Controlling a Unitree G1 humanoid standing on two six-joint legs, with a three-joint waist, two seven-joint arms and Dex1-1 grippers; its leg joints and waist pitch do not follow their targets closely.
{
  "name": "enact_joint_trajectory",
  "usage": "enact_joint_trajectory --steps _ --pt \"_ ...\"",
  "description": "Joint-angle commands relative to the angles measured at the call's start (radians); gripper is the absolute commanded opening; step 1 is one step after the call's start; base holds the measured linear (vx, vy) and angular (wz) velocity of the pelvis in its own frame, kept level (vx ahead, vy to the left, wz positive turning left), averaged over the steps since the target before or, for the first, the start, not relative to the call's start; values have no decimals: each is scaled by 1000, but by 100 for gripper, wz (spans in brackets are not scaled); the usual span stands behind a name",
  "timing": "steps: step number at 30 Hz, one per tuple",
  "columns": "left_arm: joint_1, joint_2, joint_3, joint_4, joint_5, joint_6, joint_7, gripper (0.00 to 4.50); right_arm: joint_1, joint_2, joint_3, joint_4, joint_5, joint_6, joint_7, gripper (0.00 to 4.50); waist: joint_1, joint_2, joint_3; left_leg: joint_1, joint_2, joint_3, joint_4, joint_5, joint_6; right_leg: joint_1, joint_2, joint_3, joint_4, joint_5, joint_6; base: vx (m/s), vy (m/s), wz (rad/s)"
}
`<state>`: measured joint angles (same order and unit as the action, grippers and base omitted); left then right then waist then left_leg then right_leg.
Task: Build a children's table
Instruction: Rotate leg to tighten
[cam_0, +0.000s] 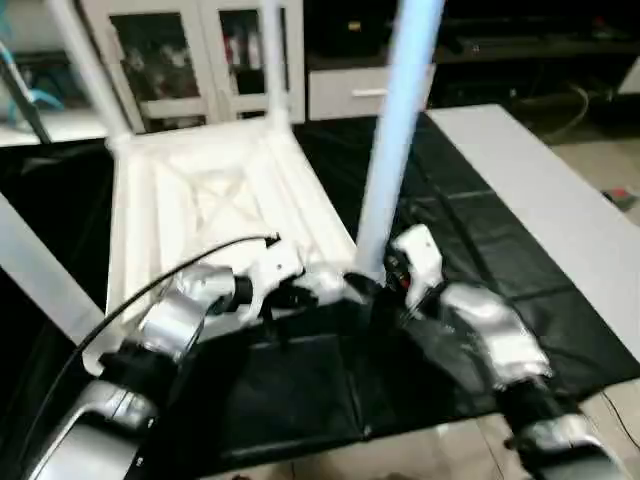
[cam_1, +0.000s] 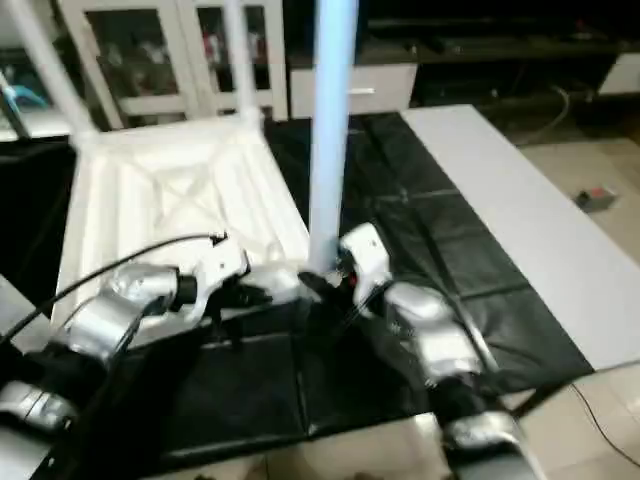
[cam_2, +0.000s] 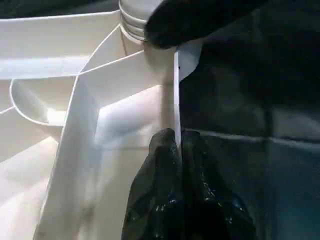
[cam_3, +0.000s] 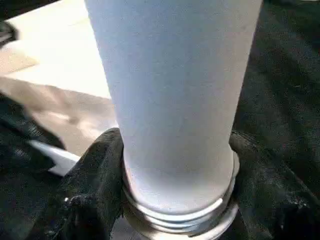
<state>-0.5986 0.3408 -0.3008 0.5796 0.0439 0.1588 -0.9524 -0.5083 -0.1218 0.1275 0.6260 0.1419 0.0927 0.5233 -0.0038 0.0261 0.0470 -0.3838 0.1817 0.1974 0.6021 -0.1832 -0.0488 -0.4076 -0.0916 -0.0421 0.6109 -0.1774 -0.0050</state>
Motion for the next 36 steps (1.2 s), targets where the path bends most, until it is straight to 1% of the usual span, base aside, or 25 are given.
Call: enact_joint_trajectory --steps 1,2,3,6,7,8,9,12,14,15,16,17,18,19,21,22,24,25,26,27,28,29,30,32,36 --pt "-38 -24 7 18 17 -15 49 0 -48 51 19 38 -41 -38 -108 272 3 3 -66 15 38 -28 -82 -299 -10 40 -49 30 -81 -291 -204 0 0 0" --pt "-41 -27 7 23 19 -14 53 0 -52 57 18 46 -46 -40 -126 272 2 3 -66 15 36 -25 -80 -289 -6 37 -46 31 -81 -271 -208 0 0 0" --pt "-69 -46 14 63 34 -10 101 0 -92 109 8 106 -84 -50 -277 272 3 2 -67 16 38 -25 -79 -265 0 37 -46 32 -78 -234 -218 0 0 0" --pt "-102 -70 29 112 41 -10 158 0 -130 167 5 170 -127 -37 -447 272 1 3 -73 15 34 -23 -75 -201 4 41 -44 30 -66 -140 -242 0 0 0" --pt "-114 -79 35 133 36 -21 176 0 -138 194 1 192 -130 -37 -479 272 6 0 -75 13 35 -20 -71 -166 29 46 -45 30 -59 -72 -255 0 0 0" --pt "-115 -80 36 135 35 -22 178 0 -139 197 1 195 -131 -38 -481 272 6 0 -75 13 35 -20 -71 -166 29 46 -45 30 -59 -72 -255 0 0 0" --pt "-116 -77 34 133 33 -24 171 0 -139 204 25 197 -147 -60 -453 271 12 -1 -75 13 36 -18 -70 -141 53 47 -45 30 -56 -31 -261 0 0 0" --pt "-108 -67 32 129 34 -37 150 0 -145 210 21 207 -136 -104 -395 271 15 -3 -75 13 36 -15 -67 -129 78 50 -47 31 -54 -6 -269 0 0 0" --pt "-100 -61 29 123 34 -42 136 0 -140 203 17 190 -121 -127 -345 271 15 4 -72 13 36 -15 -68 -145 82 50 -48 31 -57 -26 -271 0 0 0" --pt "-97 -59 29 120 34 -42 131 0 -137 199 17 182 -118 -132 -329 327 15 2 -71 13 37 -15 -69 -157 79 51 -46 31 -59 -43 -270 0 0 0" --pt "-93 -56 28 116 35 -44 122 0 -129 192 13 160 -102 -136 -295 341 15 4 -71 14 38 -17 -71 -171 72 51 -46 30 -60 -63 -268 0 0 0" --pt "-88 -53 24 111 35 -46 108 0 -111 168 12 119 -84 -130 -262 341 15 3 -71 15 39 -16 -70 -177 71 50 -45 30 -60 -63 -269 0 0 0" --pt "-83 -49 21 105 35 -50 98 0 -98 151 15 92 -76 -116 -239 348 16 -3 -70 15 39 -16 -71 -178 74 52 -45 31 -61 -61 -267 0 0 0" --pt "-72 -40 15 94 33 -55 79 0 -72 121 16 40 -52 -80 -185 363 24 -4 -70 14 40 -17 -70 -162 87 55 -46 31 -59 -44 -262 0 0 0" --pt "-55 -28 9 75 28 -68 50 0 -39 92 13 -21 -12 -33 -102 377 26 0 -71 15 42 -17 -70 -153 94 53 -46 31 -57 -34 -262 0 0 0" --pt "-32 -13 1 43 14 -67 5 0 -8 47 33 -78 6 -10 -9 384 25 -4 -70 14 42 -16 -70 -166 97 53 -46 31 -59 -49 -265 0 0 0" --pt "4 13 -15 -8 -9 -75 -73 0 36 -31 72 -167 31 26 123 395 31 -4 -68 14 44 -17 -71 -175 98 55 -48 31 -60 -67 -261 0 0 0" --pt "9 17 -18 -15 -12 -78 -85 0 43 -42 77 -180 36 32 141 420 34 -5 -67 16 46 -17 -71 -183 97 52 -47 32 -63 -85 -257 0 0 0" --pt "32 36 -29 -46 -21 -80 -125 0 72 -95 95 -239 60 59 224 420 35 -8 -67 15 46 -16 -70 -182 96 52 -46 33 -62 -88 -255 0 0 0" --pt "45 50 -35 -59 -17 -98 -138 0 96 -140 103 -283 79 79 291 420 42 -5 -65 18 48 -15 -72 -188 97 49 -45 34 -63 -97 -248 0 0 0" --pt "56 63 -33 -61 -14 -111 -141 0 127 -208 109 -326 96 86 386 420 45 -2 -61 21 49 -14 -75 -218 90 45 -44 34 -69 -130 -243 0 0 0" --pt "64 69 -31 -71 -18 -107 -153 0 138 -238 108 -337 99 86 421 420 50 13 -61 25 49 -16 -75 -240 78 41 -44 34 -69 -155 -242 0 0 0" --pt "64 69 -31 -71 -18 -107 -153 0 138 -238 108 -337 99 86 421 420 48 5 -59 25 50 -14 -78 -260 68 42 -43 33 -75 -178 -238 0 0 0" --pt "87 81 -36 -126 -40 -76 -207 0 152 -291 99 -357 104 99 491 420 49 2 -56 25 48 -18 -83 -314 32 42 -46 34 -80 -263 -223 0 0 0" --pt "118 101 -58 -219 -77 -17 -285 0 137 -310 94 -360 122 110 537 420 51 -1 -59 23 50 -21 -84 -297 29 41 -49 35 -78 -272 -218 0 0 0"
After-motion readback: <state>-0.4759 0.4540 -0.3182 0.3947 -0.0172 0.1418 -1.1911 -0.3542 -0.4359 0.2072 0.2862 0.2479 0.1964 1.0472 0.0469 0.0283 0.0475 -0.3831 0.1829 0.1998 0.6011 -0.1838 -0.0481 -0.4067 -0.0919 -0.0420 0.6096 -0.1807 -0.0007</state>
